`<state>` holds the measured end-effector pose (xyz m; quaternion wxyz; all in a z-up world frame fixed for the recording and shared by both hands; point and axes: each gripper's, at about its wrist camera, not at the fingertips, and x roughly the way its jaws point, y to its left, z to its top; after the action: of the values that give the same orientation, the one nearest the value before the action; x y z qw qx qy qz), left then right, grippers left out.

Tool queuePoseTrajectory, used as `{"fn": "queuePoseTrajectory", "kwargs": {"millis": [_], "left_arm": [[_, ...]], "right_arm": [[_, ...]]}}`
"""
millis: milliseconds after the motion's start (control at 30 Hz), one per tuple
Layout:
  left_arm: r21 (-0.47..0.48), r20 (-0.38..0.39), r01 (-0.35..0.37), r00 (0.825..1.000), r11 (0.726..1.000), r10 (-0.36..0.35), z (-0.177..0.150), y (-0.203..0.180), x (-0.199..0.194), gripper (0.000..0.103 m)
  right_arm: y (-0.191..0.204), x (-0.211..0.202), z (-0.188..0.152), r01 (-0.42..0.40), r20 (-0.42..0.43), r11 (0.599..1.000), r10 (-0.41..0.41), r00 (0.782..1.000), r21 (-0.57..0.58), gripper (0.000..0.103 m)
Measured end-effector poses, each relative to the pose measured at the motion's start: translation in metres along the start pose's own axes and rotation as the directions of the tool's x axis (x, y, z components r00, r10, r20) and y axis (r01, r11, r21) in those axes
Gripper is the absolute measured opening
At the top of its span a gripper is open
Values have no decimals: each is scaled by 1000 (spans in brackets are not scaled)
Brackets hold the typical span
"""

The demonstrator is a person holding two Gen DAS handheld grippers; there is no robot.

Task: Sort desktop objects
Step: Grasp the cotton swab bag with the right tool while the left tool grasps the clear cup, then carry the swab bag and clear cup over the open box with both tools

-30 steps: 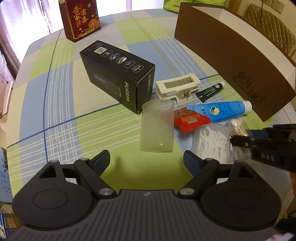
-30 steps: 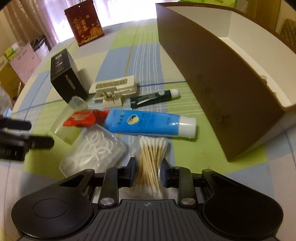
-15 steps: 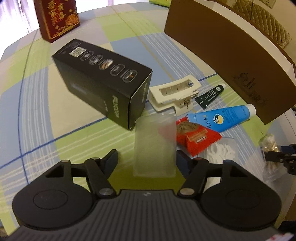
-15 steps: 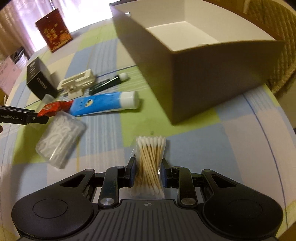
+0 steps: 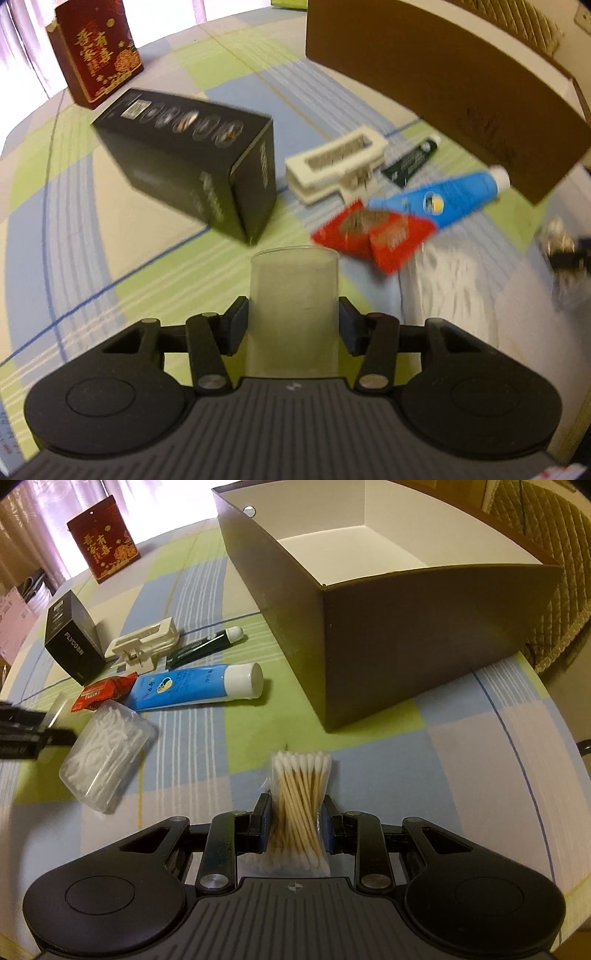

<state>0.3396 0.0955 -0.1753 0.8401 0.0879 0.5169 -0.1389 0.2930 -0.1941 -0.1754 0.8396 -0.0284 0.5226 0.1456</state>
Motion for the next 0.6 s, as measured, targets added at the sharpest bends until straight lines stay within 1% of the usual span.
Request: {"fn": "queuePoseTrajectory", "kwargs": {"millis": [100, 200, 267, 333, 367, 400, 433, 467, 600], "left_arm": [[-8, -19, -24, 1000, 1000, 24, -15, 2, -11, 46], [-38, -25, -31, 999, 999, 30, -27, 2, -18, 46], [-65, -23, -29, 999, 997, 27, -28, 2, -18, 47], [-110, -26, -18, 1000, 994, 15, -25, 5, -16, 49], [-111, -23, -23, 1000, 994, 21, -24, 5, -15, 52], [-106, -19, -30, 999, 994, 28, -22, 3, -13, 52], [-105, -17, -29, 999, 994, 28, -21, 3, -13, 51], [-108, -16, -28, 1000, 994, 26, -19, 2, -13, 48], [-114, -24, -44, 999, 993, 41, -20, -3, -16, 47]], "right_arm": [[3, 1, 1, 6, 5, 999, -6, 1000, -33, 24], [8, 4, 2, 19, 12, 996, -18, 1000, -89, 24], [13, 5, 1, 33, 17, 991, -31, 999, -130, 24], [14, 6, 1, 36, 24, 989, -33, 999, -146, 24], [14, 7, 1, 33, 26, 989, -29, 999, -146, 24], [13, 7, 1, 28, 28, 989, -25, 999, -147, 24], [12, 7, 0, 25, 30, 988, -21, 999, -152, 24], [12, 7, 0, 22, 31, 986, -17, 999, -162, 24], [11, 6, -2, 5, 27, 980, 1, 1000, -198, 24]]}}
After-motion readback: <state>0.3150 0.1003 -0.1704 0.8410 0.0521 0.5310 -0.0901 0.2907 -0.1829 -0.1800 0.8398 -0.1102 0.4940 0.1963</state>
